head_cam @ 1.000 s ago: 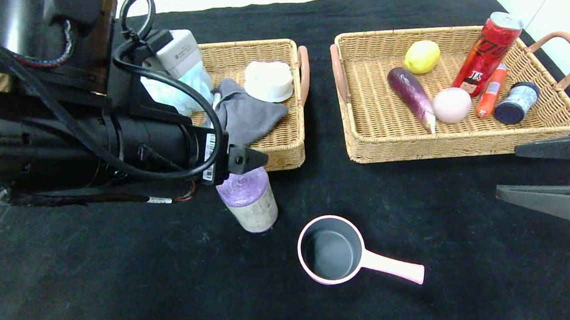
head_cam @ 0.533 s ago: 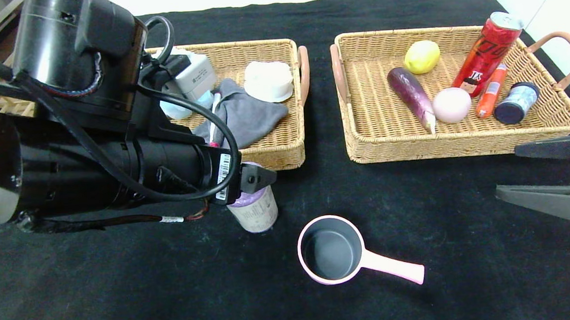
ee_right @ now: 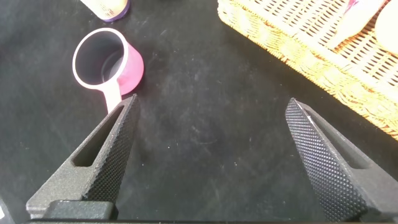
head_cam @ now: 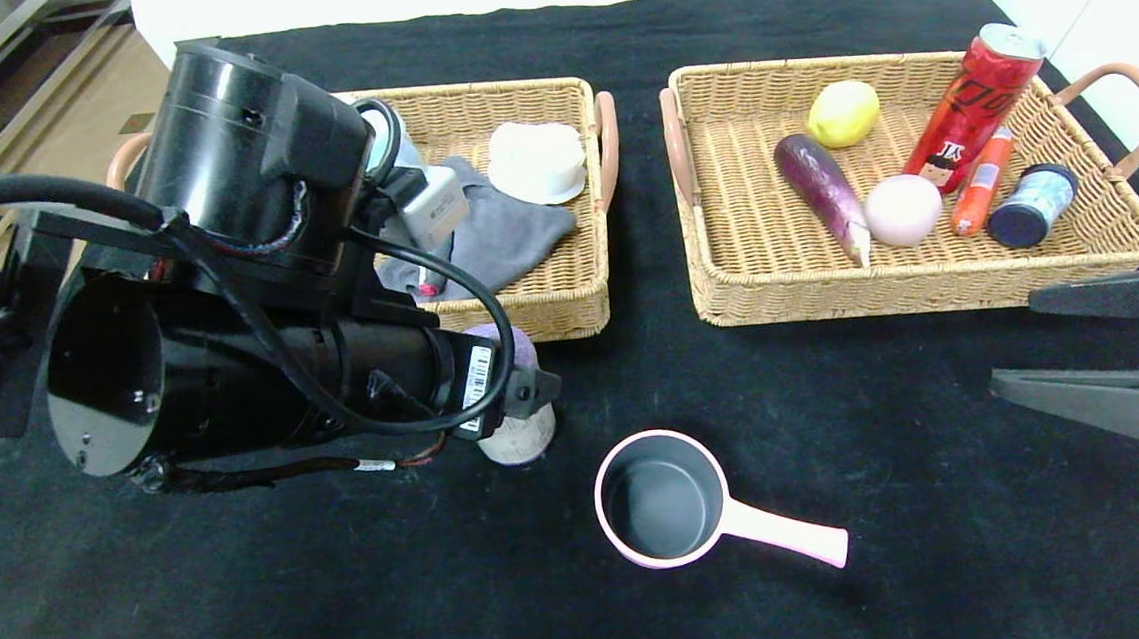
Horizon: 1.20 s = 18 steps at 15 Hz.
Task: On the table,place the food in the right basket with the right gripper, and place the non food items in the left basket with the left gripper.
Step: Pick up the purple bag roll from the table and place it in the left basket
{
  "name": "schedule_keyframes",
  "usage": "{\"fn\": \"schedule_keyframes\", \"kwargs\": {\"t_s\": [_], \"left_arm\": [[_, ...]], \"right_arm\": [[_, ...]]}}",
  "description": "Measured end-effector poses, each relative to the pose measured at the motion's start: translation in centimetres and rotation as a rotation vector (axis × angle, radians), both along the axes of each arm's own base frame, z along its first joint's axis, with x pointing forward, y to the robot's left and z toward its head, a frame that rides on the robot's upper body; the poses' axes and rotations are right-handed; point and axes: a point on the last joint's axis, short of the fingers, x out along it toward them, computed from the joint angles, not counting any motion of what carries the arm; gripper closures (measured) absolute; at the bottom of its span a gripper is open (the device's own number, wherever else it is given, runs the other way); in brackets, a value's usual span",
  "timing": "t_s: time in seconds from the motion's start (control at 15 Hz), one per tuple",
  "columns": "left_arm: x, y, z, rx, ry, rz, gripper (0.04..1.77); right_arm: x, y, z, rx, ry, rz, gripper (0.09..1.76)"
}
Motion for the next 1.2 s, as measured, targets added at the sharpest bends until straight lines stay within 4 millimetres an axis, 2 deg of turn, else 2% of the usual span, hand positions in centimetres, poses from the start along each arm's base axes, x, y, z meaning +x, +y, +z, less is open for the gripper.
{"fn": "schedule_keyframes", "kwargs": {"t_s": [0.53, 1.0, 1.2], "left_arm": [[1.6, -1.3, -1.5, 0.014, 0.000, 0.023, 0.09], [1.7, -1.4, -1.6, 0.025, 0.000, 0.033, 0.12], [1.6, -1.5, -1.7, 0.027, 0.002, 0.028, 0.63]], "right_arm": [[0.1, -0.1, 0.0, 0.000, 0.000, -0.005, 0.14], [0.1, -0.1, 0.0, -0.001, 0.001, -0.004, 0.14], [0.1, -0.1, 0.0, -0.001, 0.001, -0.005, 0.14]]}}
